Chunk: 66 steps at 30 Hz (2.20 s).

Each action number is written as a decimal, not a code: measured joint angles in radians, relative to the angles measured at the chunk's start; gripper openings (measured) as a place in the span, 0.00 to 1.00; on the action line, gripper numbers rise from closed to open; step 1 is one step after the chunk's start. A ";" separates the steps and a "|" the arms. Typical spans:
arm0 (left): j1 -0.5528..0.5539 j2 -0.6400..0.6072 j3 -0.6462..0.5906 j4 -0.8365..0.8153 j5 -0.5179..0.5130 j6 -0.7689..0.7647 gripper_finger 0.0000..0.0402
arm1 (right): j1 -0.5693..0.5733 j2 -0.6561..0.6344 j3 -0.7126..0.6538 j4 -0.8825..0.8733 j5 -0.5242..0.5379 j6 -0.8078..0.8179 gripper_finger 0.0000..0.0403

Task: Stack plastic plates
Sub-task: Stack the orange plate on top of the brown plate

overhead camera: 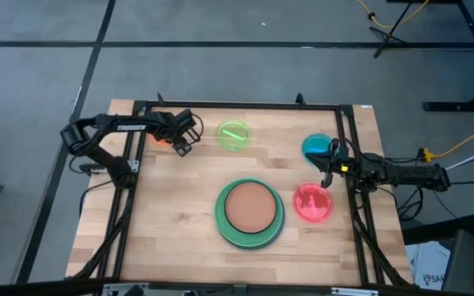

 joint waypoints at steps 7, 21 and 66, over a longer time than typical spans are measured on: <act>0.030 0.080 0.002 0.012 -0.016 -0.001 0.45 | 0.000 0.000 0.000 0.000 0.000 -0.001 0.01; 0.014 0.095 0.002 0.023 -0.009 -0.008 0.22 | 0.000 0.000 0.000 0.000 0.000 0.000 0.01; -0.792 0.095 0.446 -0.084 -0.167 -0.213 0.01 | 0.000 0.000 0.000 0.003 0.001 0.015 0.01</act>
